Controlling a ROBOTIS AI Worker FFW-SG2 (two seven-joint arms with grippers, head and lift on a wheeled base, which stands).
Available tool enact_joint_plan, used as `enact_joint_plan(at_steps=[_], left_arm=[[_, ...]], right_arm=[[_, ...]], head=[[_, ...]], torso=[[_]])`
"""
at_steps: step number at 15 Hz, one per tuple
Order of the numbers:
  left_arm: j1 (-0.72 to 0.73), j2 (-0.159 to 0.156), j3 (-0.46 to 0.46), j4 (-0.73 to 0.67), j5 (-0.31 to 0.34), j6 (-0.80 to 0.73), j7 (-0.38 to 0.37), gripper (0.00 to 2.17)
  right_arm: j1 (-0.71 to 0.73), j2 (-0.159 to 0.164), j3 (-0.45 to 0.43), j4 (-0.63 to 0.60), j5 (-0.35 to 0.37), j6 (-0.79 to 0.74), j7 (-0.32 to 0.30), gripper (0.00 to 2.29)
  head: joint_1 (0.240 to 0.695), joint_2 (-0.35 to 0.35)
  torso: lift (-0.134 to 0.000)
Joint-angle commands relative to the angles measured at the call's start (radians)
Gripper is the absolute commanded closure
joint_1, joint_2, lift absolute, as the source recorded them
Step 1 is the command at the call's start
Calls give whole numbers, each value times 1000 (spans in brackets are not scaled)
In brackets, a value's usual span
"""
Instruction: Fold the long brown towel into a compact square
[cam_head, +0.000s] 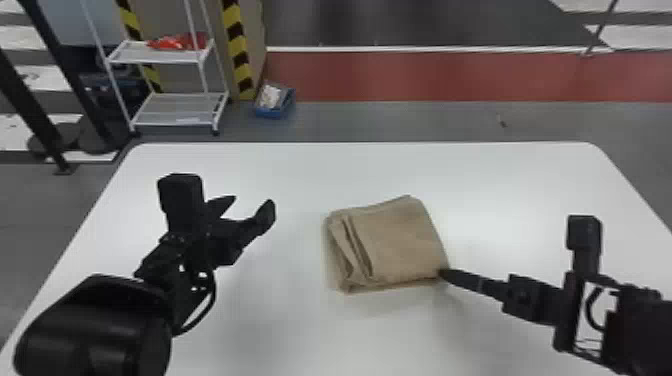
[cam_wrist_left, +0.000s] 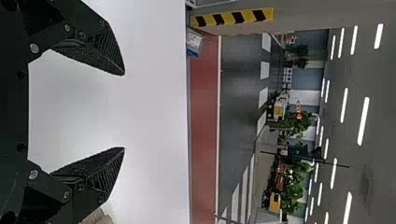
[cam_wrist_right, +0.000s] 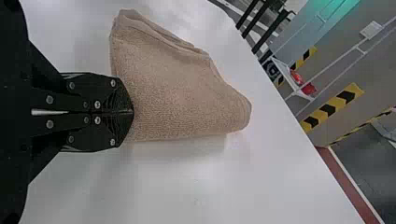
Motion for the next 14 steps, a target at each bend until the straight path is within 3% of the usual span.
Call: enact_joint_plan(at_steps=[1,5,7,9,14], left_arm=[[2,3,2,3,5,-8,-3,373],[-1,3,-20,23,0,-20,-8,373],[-4,3,-32,45,0,-41,-8,373],[-7,3,-43,68,2,-90,-8,373],[-72,-4,-101,186,2,-173,-43,458]], right_arm=[[-89,1,28,92,41,-56,-17,2037],[-288,1,57,335,94,-191,-18,2037],[-305,1,63,381,103,-250,-15,2037],[-231,1,32,339,45,-259,28,2037],[-24,-2,-213,163,-128,-256,191,2034]], head=[[695,23],[695,27],[695,24],[695,20],[695,-8]], torso=[[-124],[-124],[-124],[-124],[-124]])
